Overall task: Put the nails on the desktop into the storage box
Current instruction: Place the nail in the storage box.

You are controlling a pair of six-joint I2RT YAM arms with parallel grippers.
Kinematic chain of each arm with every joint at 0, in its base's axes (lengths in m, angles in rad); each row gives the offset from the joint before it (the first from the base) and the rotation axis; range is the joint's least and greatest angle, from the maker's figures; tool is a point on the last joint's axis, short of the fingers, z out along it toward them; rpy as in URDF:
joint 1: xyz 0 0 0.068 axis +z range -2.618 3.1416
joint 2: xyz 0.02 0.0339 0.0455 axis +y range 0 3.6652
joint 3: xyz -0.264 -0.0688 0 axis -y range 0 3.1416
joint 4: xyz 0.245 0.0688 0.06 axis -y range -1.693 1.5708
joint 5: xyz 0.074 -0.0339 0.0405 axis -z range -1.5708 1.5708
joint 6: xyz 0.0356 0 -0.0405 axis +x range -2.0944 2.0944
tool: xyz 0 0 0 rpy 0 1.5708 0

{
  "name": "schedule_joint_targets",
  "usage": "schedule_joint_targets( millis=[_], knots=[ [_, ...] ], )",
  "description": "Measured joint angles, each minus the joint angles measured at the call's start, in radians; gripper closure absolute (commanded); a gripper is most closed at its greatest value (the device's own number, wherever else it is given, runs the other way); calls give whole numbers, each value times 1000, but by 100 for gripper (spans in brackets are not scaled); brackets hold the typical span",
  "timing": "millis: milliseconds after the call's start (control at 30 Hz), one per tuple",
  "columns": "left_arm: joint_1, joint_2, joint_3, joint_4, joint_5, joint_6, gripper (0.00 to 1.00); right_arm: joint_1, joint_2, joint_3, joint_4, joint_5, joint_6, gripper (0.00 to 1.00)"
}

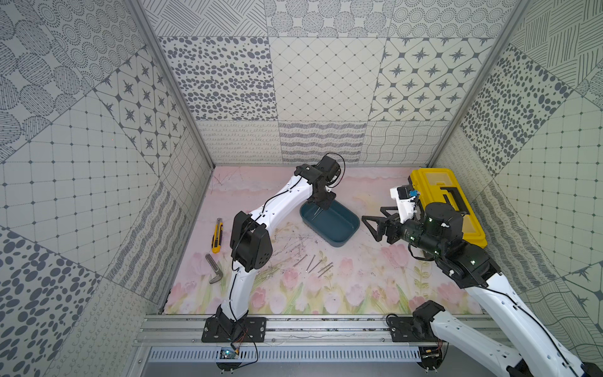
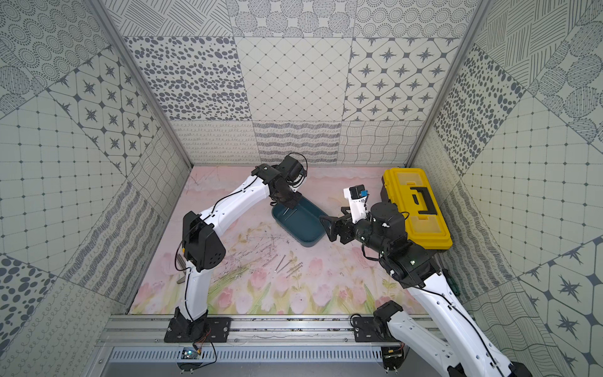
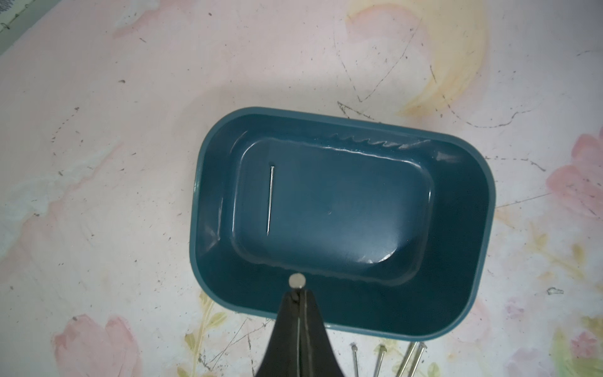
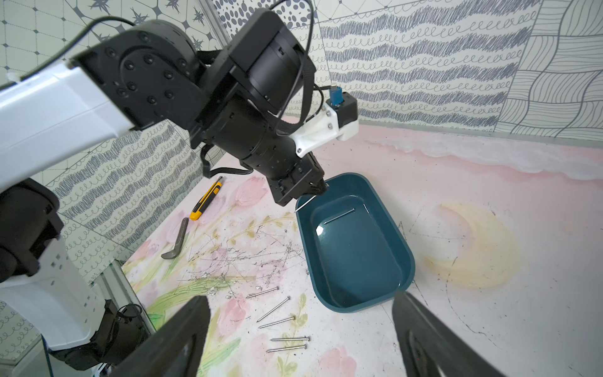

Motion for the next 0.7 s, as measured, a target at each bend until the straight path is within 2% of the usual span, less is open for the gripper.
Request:
schedule_joint_targets(
  millis=[167, 700],
  knots=[
    [-5, 85, 58, 5, 16, 2, 100, 0, -2, 4, -18, 12, -2, 7],
    [-7, 203, 78, 30, 40, 12, 100, 0, -3, 4, -36, 28, -2, 7]
  ],
)
